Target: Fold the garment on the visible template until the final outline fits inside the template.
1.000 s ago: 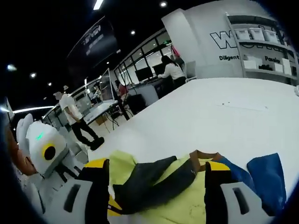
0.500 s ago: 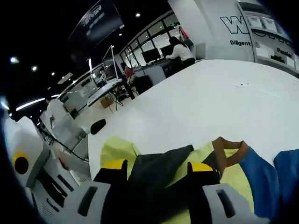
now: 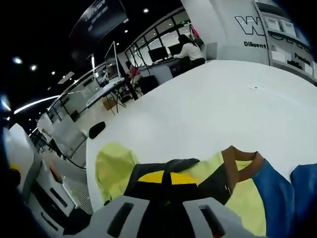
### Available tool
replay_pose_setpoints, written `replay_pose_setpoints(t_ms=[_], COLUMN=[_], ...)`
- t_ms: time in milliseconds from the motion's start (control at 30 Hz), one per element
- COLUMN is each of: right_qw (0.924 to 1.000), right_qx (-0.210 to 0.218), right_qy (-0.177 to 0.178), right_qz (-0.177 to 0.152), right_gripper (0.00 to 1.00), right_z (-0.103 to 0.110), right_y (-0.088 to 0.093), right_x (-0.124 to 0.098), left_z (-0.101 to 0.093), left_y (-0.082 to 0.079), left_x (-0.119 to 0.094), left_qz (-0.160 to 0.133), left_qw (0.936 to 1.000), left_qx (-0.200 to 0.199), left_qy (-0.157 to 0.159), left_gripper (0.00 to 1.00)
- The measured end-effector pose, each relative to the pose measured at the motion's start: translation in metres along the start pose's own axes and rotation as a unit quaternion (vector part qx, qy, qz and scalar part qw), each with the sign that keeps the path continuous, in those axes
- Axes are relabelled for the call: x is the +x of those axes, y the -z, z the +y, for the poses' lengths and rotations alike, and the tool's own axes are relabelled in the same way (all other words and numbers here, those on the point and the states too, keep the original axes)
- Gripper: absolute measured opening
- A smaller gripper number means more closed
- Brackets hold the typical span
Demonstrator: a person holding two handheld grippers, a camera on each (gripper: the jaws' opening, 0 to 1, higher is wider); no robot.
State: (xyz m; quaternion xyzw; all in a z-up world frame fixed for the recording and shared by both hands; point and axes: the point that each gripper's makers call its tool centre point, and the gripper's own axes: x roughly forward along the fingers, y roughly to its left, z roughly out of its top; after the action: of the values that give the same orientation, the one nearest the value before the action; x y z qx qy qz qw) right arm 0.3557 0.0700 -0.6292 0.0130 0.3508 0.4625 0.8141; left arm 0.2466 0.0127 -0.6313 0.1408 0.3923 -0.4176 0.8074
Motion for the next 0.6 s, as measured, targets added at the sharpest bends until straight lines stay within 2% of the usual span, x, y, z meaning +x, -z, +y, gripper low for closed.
replay_pose_setpoints(t_ms=[67, 133, 233, 300, 367, 433, 500, 600], right_qw=[0.9999, 0.9996, 0.9985, 0.9981, 0.9973, 0.9963, 0.9945, 0.9910], right_qx=[-0.002, -0.022, -0.038, -0.042, -0.053, -0.062, -0.075, -0.088], right_qy=[-0.007, -0.012, -0.025, -0.032, -0.036, -0.044, -0.055, -0.078], right_qz=[-0.009, -0.016, -0.030, -0.033, -0.037, -0.040, -0.047, -0.064], right_gripper=[0.00, 0.00, 0.00, 0.00, 0.00, 0.00, 0.00, 0.00], right_z=[0.004, 0.009, 0.019, 0.022, 0.026, 0.030, 0.036, 0.048], right_y=[-0.004, -0.010, -0.019, -0.022, -0.027, -0.030, -0.035, -0.043], right_x=[-0.002, -0.006, -0.012, -0.015, -0.019, -0.022, -0.027, -0.035], left_z=[0.001, 0.005, 0.019, 0.025, 0.034, 0.040, 0.052, 0.072], left_y=[-0.002, -0.004, -0.016, -0.018, -0.024, -0.027, -0.032, -0.033], left_x=[-0.003, -0.008, -0.025, -0.035, -0.051, -0.059, -0.074, -0.090], left_qz=[-0.008, -0.017, -0.057, -0.065, -0.090, -0.101, -0.121, -0.132], left_qw=[1.0000, 0.9998, 0.9977, 0.9969, 0.9943, 0.9929, 0.9895, 0.9861], left_qx=[0.002, 0.002, -0.009, -0.015, -0.018, -0.019, -0.020, -0.033], left_qy=[-0.003, -0.014, -0.036, -0.042, -0.053, -0.061, -0.075, -0.096], left_gripper=[0.06, 0.14, 0.21, 0.24, 0.26, 0.30, 0.32, 0.31])
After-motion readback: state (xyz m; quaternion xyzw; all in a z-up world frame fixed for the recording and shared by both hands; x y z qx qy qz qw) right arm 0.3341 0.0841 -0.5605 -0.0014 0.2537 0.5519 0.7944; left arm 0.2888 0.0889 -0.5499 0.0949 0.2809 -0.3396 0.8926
